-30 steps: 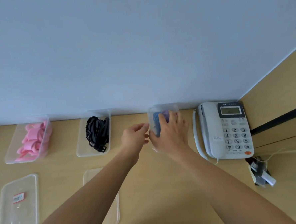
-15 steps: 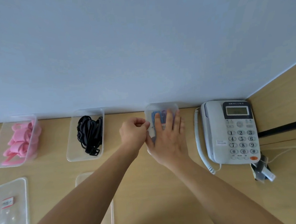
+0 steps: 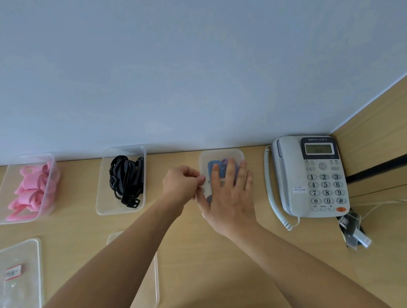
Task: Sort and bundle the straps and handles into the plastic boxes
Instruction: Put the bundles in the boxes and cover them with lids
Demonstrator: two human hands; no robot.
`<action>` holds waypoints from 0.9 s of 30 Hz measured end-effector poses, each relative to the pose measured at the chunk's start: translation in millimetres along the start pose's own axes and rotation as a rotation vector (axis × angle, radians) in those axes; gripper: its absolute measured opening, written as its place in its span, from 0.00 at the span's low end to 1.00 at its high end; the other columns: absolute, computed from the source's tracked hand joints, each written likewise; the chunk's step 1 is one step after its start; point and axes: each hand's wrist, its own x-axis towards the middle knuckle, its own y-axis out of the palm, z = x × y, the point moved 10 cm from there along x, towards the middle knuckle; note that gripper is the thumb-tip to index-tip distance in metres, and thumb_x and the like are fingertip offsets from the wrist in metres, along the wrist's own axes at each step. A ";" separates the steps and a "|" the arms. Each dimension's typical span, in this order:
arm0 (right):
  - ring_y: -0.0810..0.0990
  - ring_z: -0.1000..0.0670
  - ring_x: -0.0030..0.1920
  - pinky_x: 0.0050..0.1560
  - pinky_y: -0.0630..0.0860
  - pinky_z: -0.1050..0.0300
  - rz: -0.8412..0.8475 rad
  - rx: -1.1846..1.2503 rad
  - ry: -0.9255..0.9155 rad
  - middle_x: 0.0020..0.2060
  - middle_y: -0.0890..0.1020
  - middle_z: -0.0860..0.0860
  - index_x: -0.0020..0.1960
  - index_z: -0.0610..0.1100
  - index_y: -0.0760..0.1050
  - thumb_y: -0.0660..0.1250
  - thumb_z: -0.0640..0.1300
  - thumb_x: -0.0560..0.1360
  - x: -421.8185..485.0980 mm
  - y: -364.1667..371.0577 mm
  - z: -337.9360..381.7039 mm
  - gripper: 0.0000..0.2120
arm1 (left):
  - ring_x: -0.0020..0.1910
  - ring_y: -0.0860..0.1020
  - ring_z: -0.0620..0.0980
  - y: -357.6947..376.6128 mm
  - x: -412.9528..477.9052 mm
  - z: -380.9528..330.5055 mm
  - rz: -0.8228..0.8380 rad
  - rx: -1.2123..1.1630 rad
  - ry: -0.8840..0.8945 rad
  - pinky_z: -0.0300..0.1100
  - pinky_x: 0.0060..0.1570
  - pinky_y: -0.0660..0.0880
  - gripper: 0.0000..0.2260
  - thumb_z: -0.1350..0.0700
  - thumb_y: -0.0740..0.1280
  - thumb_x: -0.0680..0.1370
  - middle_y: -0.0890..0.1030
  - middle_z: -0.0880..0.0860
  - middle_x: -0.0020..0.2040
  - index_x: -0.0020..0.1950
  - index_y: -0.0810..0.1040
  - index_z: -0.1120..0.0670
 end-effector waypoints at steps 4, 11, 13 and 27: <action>0.35 0.32 0.79 0.78 0.39 0.33 0.060 -0.010 -0.018 0.81 0.47 0.36 0.82 0.44 0.50 0.38 0.71 0.79 1.0 4.1 -1.7 0.42 | 0.49 0.85 0.54 4.1 -4.0 -28.8 0.021 0.176 0.197 0.53 0.52 0.84 0.29 0.65 0.74 0.76 0.83 0.47 0.51 0.72 0.75 0.43; 0.63 0.37 0.73 0.70 0.63 0.40 -0.081 0.041 -0.111 0.71 0.68 0.40 0.66 0.47 0.72 0.52 0.60 0.80 16.3 -26.8 -16.7 0.24 | 0.39 0.86 0.53 11.0 -3.9 -39.6 0.108 0.295 0.275 0.43 0.39 0.85 0.33 0.66 0.70 0.78 0.80 0.50 0.49 0.77 0.71 0.40; 0.57 0.36 0.78 0.75 0.58 0.39 -0.074 0.090 -0.099 0.77 0.60 0.37 0.71 0.44 0.68 0.55 0.57 0.80 23.1 -22.4 -22.4 0.25 | 0.38 0.86 0.55 11.6 -3.5 -33.5 0.113 0.256 0.259 0.46 0.38 0.86 0.33 0.67 0.69 0.78 0.79 0.52 0.44 0.77 0.71 0.39; 0.38 0.41 0.81 0.80 0.43 0.40 -0.048 0.083 -0.075 0.82 0.45 0.40 0.83 0.45 0.51 0.42 0.67 0.80 11.8 -7.4 -19.9 0.38 | 0.40 0.85 0.55 12.4 -5.5 -38.5 0.056 0.272 0.270 0.53 0.42 0.86 0.32 0.67 0.68 0.77 0.82 0.57 0.39 0.75 0.73 0.40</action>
